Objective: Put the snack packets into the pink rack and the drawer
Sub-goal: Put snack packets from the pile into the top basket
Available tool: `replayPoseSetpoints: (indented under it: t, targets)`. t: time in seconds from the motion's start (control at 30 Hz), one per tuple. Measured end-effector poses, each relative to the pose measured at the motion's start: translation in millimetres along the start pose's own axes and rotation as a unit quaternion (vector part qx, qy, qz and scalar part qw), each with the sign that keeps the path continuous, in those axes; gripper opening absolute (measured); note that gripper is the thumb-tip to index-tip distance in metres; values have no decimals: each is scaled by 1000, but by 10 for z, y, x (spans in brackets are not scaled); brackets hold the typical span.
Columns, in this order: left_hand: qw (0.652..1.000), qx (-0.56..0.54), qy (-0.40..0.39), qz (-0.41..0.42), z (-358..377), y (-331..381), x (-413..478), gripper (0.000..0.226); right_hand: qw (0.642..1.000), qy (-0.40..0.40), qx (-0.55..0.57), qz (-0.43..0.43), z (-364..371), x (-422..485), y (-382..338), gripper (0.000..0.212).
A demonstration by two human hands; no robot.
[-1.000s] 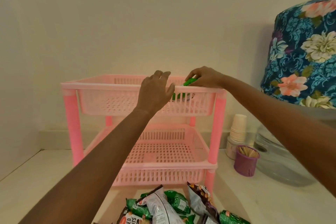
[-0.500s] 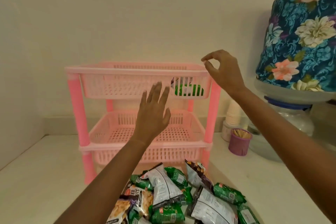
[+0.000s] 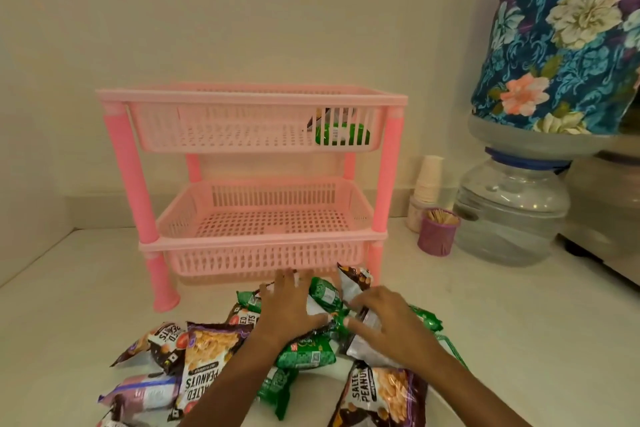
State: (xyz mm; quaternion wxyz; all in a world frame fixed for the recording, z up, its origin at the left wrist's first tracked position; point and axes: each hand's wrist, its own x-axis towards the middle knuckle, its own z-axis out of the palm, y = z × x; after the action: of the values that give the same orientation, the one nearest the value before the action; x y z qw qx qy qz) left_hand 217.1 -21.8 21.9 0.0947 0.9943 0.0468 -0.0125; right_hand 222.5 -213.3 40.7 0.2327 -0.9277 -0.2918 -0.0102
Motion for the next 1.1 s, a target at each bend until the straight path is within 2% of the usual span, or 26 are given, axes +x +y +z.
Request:
replayPoseSetpoints:
  t: [0.07, 0.13, 0.3, 0.47, 0.83, 0.97, 1.1]
  targets:
    - [999, 5, -37, -25, 93, 0, -29, 95, 995, -88, -36, 15, 165, -142, 28, 59]
    - [998, 11, -43, -39, 133, -6, -37, 99, 984, -161, -79, 11, 263, -241, 39, 74]
    - [998, -34, -21, -40, 141, -25, -24, 96, 958, -241, -158, -20, 364, -372, 41, 88]
    - [999, -14, 23, -35, 197, -32, -44, 82, 958, -220, -181, -30, 430, -430, 60, 84]
    - [993, -25, 116, 0, 162, -68, -196, 58, 973, -117, -190, -62, 459, -593, 19, 50]
    - [989, -42, 140, 2, 63, -90, -237, 58, 979, -118, -150, -73, 365, -585, -3, 41]
    - [980, -80, 184, 15, -149, -94, -255, 58, 989, -111, -56, -75, 168, -499, -82, 40]
